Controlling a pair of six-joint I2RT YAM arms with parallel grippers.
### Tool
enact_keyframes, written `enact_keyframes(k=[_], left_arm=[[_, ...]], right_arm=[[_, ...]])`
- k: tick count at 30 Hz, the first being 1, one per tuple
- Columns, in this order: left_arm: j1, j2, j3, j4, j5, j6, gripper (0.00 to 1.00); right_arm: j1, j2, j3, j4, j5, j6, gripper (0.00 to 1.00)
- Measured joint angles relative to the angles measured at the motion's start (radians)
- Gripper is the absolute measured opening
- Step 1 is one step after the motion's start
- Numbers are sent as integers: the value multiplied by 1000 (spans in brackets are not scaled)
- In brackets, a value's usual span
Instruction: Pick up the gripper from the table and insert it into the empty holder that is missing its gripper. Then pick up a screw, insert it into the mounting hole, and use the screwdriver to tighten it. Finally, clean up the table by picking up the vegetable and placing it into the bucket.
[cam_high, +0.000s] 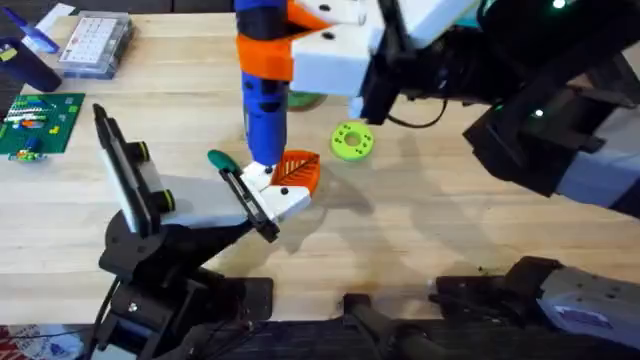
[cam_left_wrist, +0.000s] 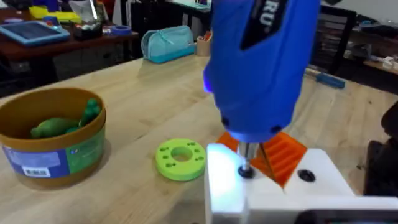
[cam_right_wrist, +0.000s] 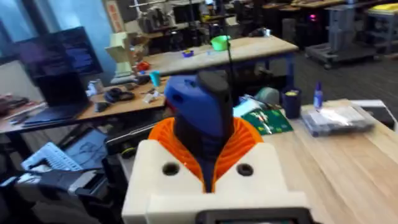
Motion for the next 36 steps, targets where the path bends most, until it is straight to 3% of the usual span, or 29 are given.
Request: enact_keyframes(k=[6,12,17,24,36], left_arm=[[-4,-1,8,-4,22,0,13],[-8,0,7,-22,28,3,13],[-5,1,-15,-30,11,0,13],[-5,2,-15,-36,14,-3,13],[-5,2,-15,-36,16,-3,13]], right_arm=[[-23,5,-7,69,-98,51,35],[-31,3,-1,-19,-67,56,35],[-53,20,163,-367,-17,33,34],[-82,103,467,-458,-38,-53,34],[-169,101,503,-499,-76,-71,34]])
